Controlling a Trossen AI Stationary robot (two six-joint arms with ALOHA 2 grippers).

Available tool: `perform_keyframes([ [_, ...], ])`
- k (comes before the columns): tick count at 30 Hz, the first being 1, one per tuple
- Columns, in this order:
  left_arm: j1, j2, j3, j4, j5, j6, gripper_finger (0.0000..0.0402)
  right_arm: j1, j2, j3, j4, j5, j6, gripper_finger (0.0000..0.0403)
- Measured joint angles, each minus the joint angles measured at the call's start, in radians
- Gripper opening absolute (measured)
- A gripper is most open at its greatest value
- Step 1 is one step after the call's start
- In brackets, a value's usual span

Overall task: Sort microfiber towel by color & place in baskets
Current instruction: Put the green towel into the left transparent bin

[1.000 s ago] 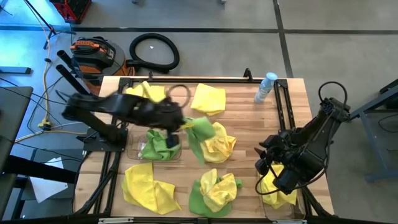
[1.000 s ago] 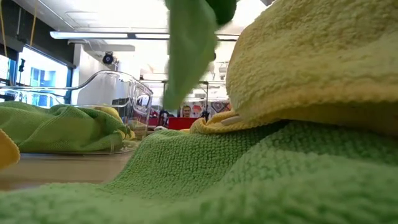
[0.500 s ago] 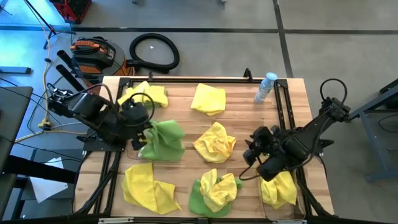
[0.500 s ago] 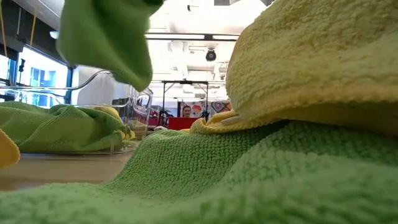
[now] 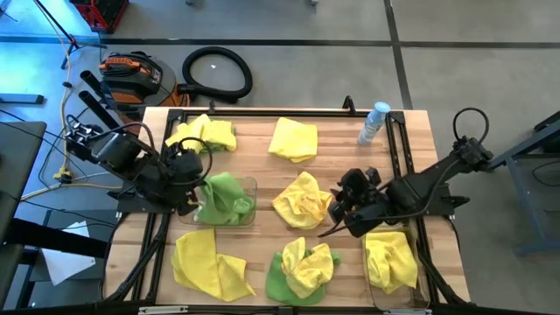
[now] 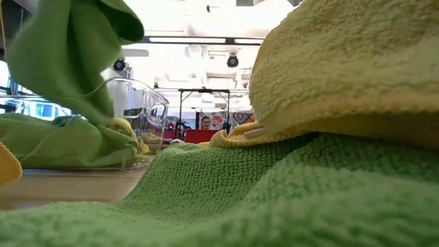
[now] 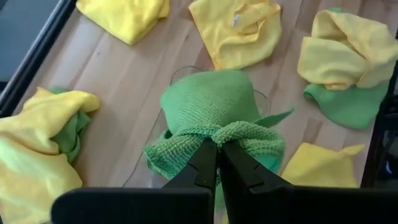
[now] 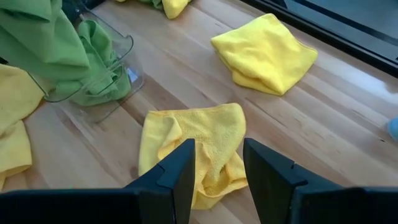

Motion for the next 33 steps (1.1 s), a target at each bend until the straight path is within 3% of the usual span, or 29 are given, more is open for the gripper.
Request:
perform_keyframes([
  [8,0.032,0.006,-0.045,0.003,-0.012,0.026,0.0,-0.032,0.0,0.0,0.022,-0.009,-0.022,0.0131],
  [15,0.095,0.015,-0.286,0.102,-0.017,0.029,0.0,-0.053,0.0,0.0,0.047,-0.01,-0.064,0.0131],
  [19,0.134,0.014,-0.428,0.284,0.083,0.043,0.0,-0.07,0.0,0.0,0.08,-0.017,-0.099,0.0131],
  [24,0.177,0.018,-0.569,0.432,0.202,-0.095,0.0,-0.088,0.0,0.0,0.106,-0.025,-0.124,0.0131],
  [33,0.216,0.021,-0.773,0.618,0.258,-0.391,0.0,-0.096,0.0,0.0,0.121,-0.025,-0.124,0.0131],
])
